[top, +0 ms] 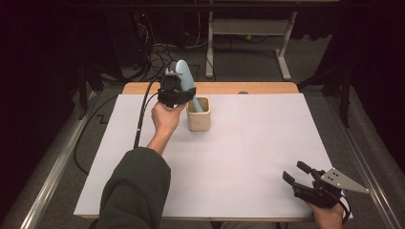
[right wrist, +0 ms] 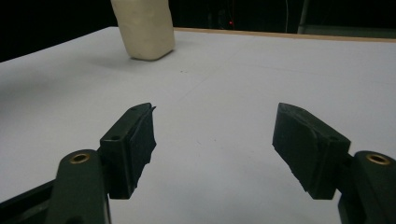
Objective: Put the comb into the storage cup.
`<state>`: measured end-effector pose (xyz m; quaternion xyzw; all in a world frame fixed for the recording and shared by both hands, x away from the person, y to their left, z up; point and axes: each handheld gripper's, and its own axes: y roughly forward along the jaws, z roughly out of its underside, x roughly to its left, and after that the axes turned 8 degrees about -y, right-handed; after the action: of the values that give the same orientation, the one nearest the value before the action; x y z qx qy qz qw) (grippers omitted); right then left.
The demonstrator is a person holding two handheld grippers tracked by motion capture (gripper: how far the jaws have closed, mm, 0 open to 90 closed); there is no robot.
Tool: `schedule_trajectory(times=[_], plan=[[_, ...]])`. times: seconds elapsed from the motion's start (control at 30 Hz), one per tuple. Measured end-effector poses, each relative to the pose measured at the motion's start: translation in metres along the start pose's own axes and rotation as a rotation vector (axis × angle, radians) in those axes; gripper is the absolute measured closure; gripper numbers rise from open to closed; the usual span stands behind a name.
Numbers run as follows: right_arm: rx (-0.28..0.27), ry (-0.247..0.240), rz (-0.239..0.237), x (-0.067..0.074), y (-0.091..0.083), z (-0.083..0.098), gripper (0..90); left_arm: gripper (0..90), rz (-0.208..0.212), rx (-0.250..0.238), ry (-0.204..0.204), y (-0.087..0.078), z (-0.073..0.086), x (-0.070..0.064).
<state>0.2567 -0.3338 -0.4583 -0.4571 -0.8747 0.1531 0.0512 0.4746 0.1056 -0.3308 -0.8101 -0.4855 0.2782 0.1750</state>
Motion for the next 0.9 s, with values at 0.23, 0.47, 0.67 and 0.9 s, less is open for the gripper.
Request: schedule_trajectory(times=[0.23, 0.47, 0.67, 0.9], plan=[[0.003, -0.003, -0.002, 0.001, 0.000, 0.000, 30.3, 54.4, -0.002, 0.014, -0.020, 0.005, 0.007, 0.008], [0.003, -0.005, -0.004, 0.001, 0.001, 0.000, 30.3, 54.3, -0.004, 0.017, -0.020, 0.008, 0.010, 0.007], [0.002, -0.002, -0.004, 0.000, 0.000, 0.000, 30.3, 54.3, -0.002, 0.022, -0.034, 0.011, 0.013, 0.010], [0.005, -0.003, -0.003, 0.001, 0.001, 0.000, 30.2, 54.1, -0.004, 0.035, -0.038, 0.014, 0.017, 0.012]])
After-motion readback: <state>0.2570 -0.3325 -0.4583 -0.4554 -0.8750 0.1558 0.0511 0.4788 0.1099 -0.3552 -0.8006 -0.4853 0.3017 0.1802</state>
